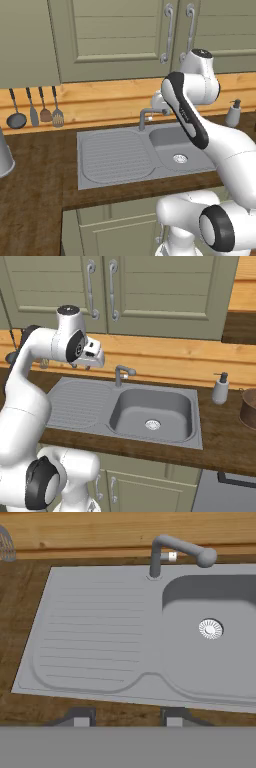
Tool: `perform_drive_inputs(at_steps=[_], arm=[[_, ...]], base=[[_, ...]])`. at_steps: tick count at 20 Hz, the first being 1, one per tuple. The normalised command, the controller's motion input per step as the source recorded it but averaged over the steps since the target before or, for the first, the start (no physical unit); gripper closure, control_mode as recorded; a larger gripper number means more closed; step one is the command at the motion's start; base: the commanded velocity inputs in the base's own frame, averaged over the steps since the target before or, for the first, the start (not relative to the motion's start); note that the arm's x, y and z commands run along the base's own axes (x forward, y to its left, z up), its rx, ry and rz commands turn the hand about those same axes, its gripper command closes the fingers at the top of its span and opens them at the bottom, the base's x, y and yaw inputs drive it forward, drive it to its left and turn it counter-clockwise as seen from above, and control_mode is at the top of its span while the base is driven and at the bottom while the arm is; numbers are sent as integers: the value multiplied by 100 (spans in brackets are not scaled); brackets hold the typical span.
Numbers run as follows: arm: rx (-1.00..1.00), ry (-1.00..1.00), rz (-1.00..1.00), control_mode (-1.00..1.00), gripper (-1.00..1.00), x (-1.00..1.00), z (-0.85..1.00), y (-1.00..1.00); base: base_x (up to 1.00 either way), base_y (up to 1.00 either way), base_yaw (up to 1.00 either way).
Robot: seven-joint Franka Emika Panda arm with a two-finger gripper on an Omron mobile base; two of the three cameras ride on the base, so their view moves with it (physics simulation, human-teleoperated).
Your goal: Open the cabinet, pick up the bread from the cabinet and place it in the basket. Then move the basket to the dining counter.
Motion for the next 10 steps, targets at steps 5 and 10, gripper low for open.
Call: perform_drive_inputs(at_steps=[5, 10], arm=[[-3, -6, -3, -100, -100, 0, 2, 8], [-1, -24, -6, -100, -100, 0, 27, -1]], base=[[0, 0, 0], [0, 0, 0]])
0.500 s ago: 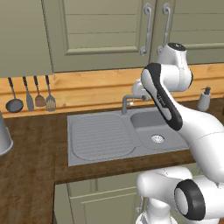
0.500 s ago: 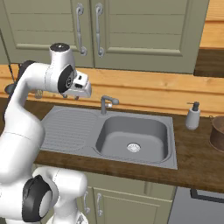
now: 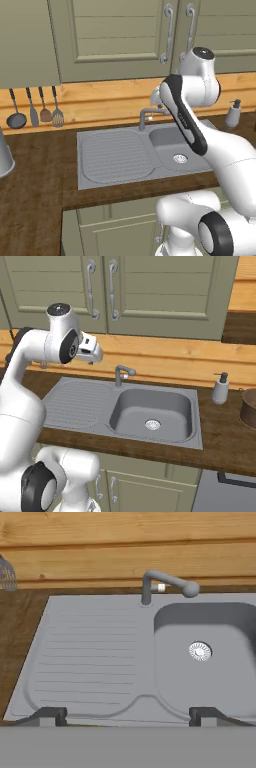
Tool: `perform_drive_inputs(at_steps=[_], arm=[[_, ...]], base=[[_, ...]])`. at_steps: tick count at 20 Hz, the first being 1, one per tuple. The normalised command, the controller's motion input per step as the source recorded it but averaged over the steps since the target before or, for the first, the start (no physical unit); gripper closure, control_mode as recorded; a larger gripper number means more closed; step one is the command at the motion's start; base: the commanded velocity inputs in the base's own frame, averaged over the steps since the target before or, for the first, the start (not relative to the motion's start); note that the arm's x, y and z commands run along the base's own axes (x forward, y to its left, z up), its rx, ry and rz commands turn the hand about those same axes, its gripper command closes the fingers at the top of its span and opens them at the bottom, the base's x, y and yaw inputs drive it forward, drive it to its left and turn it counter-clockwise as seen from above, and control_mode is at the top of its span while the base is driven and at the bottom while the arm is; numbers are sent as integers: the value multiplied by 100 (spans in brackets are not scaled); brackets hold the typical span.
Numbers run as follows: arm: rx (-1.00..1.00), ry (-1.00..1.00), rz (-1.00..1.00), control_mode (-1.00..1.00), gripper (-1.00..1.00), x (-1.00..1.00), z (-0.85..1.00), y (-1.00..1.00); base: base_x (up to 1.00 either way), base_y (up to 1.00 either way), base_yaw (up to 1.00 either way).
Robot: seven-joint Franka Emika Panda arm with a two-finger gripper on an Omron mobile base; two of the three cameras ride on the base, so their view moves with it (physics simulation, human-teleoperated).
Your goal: Open the cabinet, pick up the bread from the cabinet and place it in the basket. Then move the basket to the dining counter.
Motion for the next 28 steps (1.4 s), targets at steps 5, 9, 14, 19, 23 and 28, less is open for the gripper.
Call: perform_drive_inputs(at_steps=[5, 9, 14, 19, 23, 28], arm=[[0, -28, -8, -100, -100, 0, 76, 0], [0, -14, -7, -100, -100, 0, 100, -1], [-3, -12, -10, -100, -100, 0, 100, -6], [-2, -3, -7, -100, -100, 15, 95, -19], [10, 0, 0, -100, -100, 29, 31, -23], [2, -3, 0, -100, -100, 33, 0, -2]], base=[[0, 0, 0], [0, 0, 0], [0, 0, 0], [0, 0, 0], [0, 0, 0], [0, 0, 0]])
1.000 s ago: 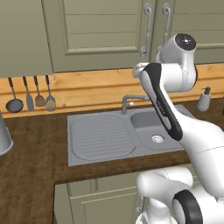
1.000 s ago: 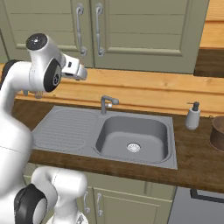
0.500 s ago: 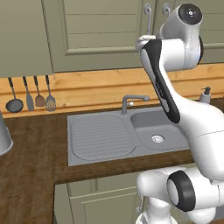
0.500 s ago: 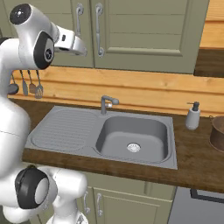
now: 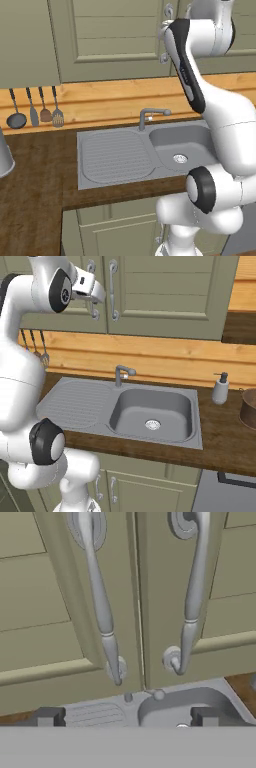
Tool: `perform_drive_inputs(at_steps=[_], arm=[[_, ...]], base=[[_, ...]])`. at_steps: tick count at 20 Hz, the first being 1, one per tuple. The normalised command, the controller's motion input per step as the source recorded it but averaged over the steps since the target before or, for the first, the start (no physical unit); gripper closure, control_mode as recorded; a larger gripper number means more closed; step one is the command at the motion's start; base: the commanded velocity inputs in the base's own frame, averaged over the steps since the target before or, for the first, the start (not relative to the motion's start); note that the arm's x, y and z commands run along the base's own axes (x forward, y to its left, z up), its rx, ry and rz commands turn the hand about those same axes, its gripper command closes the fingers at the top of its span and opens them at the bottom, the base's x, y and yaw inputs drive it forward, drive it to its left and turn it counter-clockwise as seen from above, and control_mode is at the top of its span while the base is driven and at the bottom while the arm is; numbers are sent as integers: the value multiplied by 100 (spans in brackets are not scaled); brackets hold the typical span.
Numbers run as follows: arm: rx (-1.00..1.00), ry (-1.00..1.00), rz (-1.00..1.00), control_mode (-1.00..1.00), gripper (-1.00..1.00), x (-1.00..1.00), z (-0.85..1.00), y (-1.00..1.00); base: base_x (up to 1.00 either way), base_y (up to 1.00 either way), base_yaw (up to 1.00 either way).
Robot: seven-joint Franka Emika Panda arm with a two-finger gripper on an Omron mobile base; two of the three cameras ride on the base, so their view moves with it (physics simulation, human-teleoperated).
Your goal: Open the cabinet, pick up the bread from the cabinet and place it in the basket. Then move the basket to the dining counter.
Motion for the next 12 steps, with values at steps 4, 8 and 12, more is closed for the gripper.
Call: perform_drive_inputs(at_steps=[4, 8, 12], arm=[[0, -4, 0, -100, -100, 42, 0, 0], [0, -10, 1, -100, -100, 40, -1, 0], [0, -7, 1, -100, -100, 42, 0, 8]], base=[[0, 0, 0], [0, 0, 0], [0, 0, 0]])
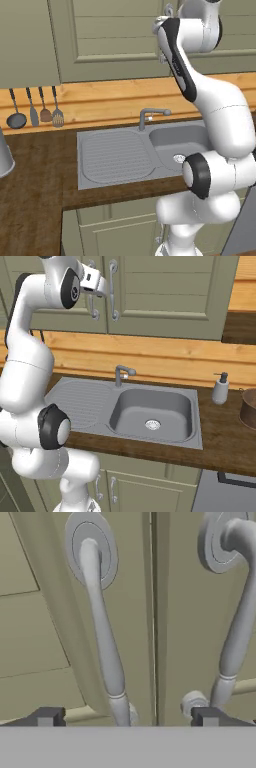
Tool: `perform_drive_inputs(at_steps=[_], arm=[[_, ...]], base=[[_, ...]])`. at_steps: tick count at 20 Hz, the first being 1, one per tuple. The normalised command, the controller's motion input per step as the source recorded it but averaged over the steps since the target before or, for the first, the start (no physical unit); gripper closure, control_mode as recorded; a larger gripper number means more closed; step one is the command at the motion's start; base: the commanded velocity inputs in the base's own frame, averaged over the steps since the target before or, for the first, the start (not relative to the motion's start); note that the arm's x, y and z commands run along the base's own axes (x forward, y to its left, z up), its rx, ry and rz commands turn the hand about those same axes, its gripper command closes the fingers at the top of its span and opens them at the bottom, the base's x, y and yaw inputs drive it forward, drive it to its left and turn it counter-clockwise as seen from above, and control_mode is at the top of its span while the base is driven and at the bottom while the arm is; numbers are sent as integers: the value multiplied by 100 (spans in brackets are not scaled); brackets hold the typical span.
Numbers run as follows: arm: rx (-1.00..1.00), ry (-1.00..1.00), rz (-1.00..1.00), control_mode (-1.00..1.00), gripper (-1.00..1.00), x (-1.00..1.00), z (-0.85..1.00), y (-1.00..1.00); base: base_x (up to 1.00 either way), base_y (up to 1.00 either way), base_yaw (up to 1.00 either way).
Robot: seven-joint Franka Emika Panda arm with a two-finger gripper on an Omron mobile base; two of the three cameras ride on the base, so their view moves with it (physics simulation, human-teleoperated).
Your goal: Open the cabinet, pick up the bread from the cabinet and place it in the basket. Then move the basket to the dining counter.
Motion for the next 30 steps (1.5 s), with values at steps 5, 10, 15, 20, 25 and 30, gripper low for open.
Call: perform_drive_inputs(at_steps=[5, 10, 15, 20, 25, 30], arm=[[0, -6, 0, -100, -100, 52, 0, 14], [0, 0, 1, -100, -100, 47, 0, 2], [0, -3, 1, -100, -100, 32, -4, 0], [0, -19, 0, -100, -100, 31, -21, 0], [0, -3, 2, -100, 100, 20, -1, 0], [0, 0, 0, -100, 100, 13, 0, 0]], base=[[0, 0, 0], [0, 0, 0], [0, 0, 0], [0, 0, 0], [0, 0, 0], [0, 0, 0]])
